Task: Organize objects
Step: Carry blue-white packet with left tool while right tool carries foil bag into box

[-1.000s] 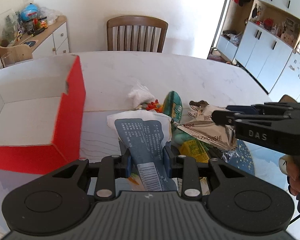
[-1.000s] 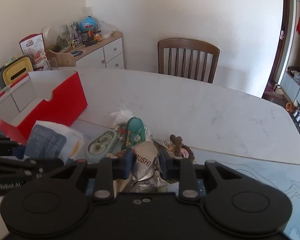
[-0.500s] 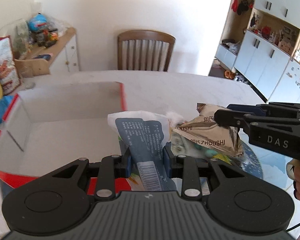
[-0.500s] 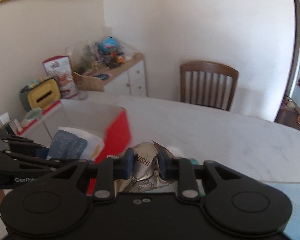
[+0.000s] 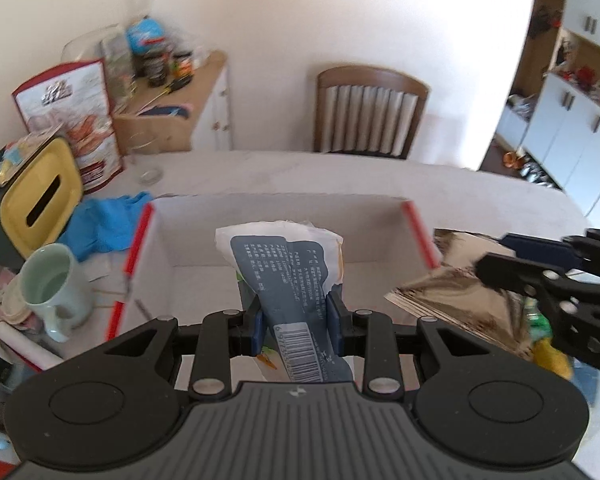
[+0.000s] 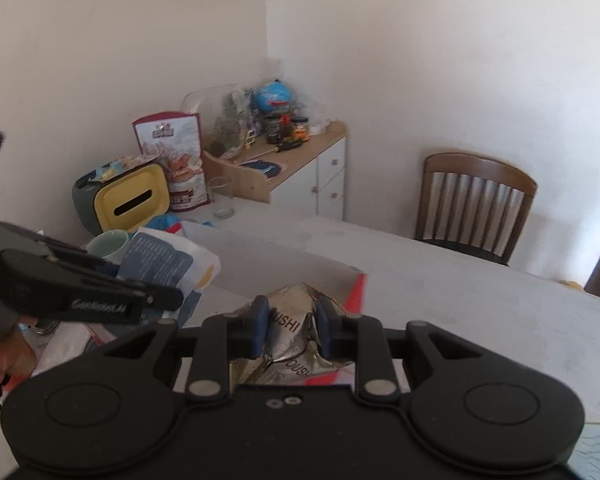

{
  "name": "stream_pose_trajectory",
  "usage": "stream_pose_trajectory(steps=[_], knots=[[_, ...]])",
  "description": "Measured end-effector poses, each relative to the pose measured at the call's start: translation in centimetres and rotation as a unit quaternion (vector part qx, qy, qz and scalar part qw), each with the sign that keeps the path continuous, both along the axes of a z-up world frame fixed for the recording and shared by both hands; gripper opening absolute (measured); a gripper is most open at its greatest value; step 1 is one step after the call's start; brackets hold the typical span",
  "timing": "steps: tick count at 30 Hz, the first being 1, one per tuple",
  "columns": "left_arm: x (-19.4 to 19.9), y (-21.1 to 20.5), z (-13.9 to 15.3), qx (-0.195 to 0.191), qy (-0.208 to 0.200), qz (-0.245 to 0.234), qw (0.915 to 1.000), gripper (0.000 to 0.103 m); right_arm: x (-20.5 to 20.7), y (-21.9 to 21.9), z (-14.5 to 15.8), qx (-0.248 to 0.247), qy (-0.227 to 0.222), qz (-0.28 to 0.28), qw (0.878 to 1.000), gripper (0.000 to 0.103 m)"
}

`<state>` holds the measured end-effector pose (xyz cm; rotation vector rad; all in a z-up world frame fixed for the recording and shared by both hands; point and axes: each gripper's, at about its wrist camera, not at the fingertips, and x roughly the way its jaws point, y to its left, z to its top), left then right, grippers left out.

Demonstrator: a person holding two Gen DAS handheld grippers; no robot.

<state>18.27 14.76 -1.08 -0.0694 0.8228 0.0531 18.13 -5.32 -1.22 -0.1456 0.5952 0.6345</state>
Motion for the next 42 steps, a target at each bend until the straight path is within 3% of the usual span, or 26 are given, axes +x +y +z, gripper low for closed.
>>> stream_pose_trajectory(steps=[6, 17, 27, 35, 38, 40, 42], knots=[[2.1, 2.6, -2.7, 0.016, 0.030, 0.010, 0.9994, 0.030, 1.3, 3.8, -2.6, -0.020, 0.018, 0.015, 1.000, 0.024], [5.1, 3.5, -6.9, 0.023, 0.093, -0.003, 0.9953, 0.030, 2.7, 7.7, -6.8, -0.063, 0.054, 0.035, 0.996, 0.024], [6.8, 3.5, -9.1, 0.025, 0.152, -0.020, 0.9879, 0.030, 4.3, 9.4, -9.4, -0.123, 0.108, 0.034, 0.986, 0.024], [7.3, 3.7, -9.4, 0.022, 0.171, -0.021, 0.9848, 0.031, 4.6, 10.0, -9.8, -0.133, 0.123, 0.041, 0.983, 0.027], [7.4, 3.6, -9.3, 0.026, 0.174, -0.020, 0.9842, 0.036, 4.7, 10.1, -9.7, -0.132, 0.126, 0.043, 0.982, 0.030], [7.2, 3.7, -9.1, 0.027, 0.167, -0.018, 0.9855, 0.058, 4.7, 10.0, -9.5, -0.130, 0.124, 0.043, 0.983, 0.034], [6.9, 3.8, -8.7, 0.025, 0.156, -0.014, 0.9873, 0.064, 4.5, 9.9, -9.1, -0.126, 0.122, 0.046, 0.983, 0.038]])
